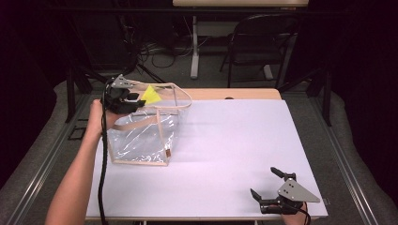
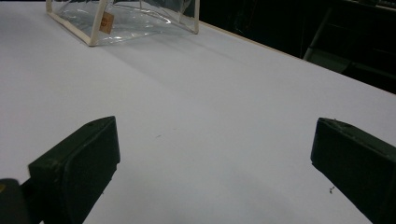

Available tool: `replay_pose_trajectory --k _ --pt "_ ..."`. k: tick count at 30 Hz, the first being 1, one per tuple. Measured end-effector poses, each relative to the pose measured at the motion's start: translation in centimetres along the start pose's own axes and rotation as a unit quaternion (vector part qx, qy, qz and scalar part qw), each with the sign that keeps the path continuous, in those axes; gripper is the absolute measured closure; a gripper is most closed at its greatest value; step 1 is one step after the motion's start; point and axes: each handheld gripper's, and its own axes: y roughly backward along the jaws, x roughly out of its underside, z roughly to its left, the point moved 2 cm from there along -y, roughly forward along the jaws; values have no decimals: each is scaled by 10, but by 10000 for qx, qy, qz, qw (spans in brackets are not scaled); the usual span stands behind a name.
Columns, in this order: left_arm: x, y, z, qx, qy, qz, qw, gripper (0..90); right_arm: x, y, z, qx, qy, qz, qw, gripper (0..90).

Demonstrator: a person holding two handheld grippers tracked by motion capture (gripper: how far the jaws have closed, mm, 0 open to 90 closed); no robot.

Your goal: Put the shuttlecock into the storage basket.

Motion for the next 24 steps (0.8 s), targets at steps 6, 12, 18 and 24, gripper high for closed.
replay_pose_trajectory --k 6,12,18,24 --pt "0 5 -3 -5 75 -154 9999 358 0 0 0 3 8 -5 10000 9" --pt "2 7 -11 -29 131 -333 9994 200 0 0 0 12 25 -9 10000 9" --pt "6 12 -21 -18 141 -492 9987 129 0 1 -1 3 11 -2 10000 9" --pt "8 19 -29 -47 111 -614 9980 71 0 1 -1 -6 10 -11 10000 10"
